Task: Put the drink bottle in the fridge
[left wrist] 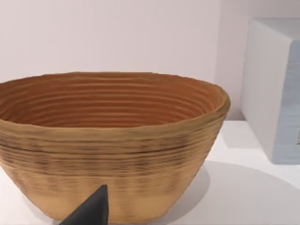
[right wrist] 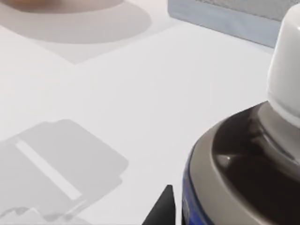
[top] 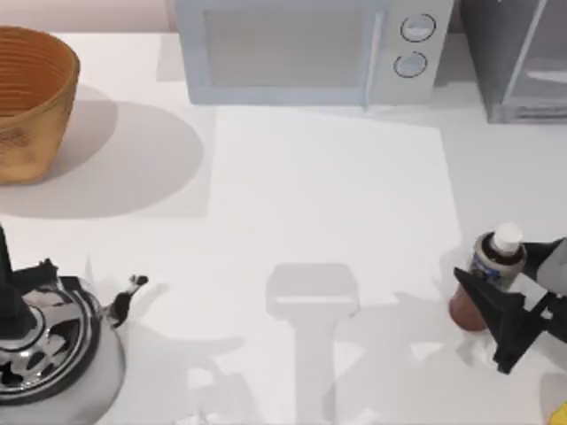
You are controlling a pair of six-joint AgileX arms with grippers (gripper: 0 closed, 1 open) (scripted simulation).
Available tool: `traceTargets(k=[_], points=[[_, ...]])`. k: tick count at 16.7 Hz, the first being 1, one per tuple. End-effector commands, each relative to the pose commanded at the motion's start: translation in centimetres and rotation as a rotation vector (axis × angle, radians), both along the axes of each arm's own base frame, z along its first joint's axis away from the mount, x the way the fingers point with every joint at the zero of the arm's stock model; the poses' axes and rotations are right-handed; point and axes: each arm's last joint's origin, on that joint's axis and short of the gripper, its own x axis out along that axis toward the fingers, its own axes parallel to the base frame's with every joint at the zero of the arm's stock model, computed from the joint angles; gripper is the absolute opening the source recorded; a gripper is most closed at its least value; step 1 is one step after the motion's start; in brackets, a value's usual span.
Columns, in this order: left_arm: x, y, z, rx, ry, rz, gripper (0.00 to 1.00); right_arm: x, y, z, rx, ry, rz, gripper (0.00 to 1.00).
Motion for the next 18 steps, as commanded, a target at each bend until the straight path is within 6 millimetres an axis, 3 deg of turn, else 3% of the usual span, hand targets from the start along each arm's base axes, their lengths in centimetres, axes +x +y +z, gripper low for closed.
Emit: traceTargets(k=[4,8,13,18], points=[[0.0,0.0,0.0,0.000,0.000,0.000,1.00,1.2,-1.8,0.1,0.012,0.051,-0.006,0.01],[0.0,0.0,0.0,0.000,0.000,0.000,1.00,2.0,-5.1,0.9,0.027,0.121,-0.016,0.01],[0.0,0.0,0.0,0.000,0.000,0.000,1.00,0.9,-8.6,3.3,0.020,0.074,-0.021,0.01],[0.0,0.0,0.0,0.000,0.000,0.000,1.00,-0.3,-9.8,5.0,-0.002,-0.006,0.000,0.01]])
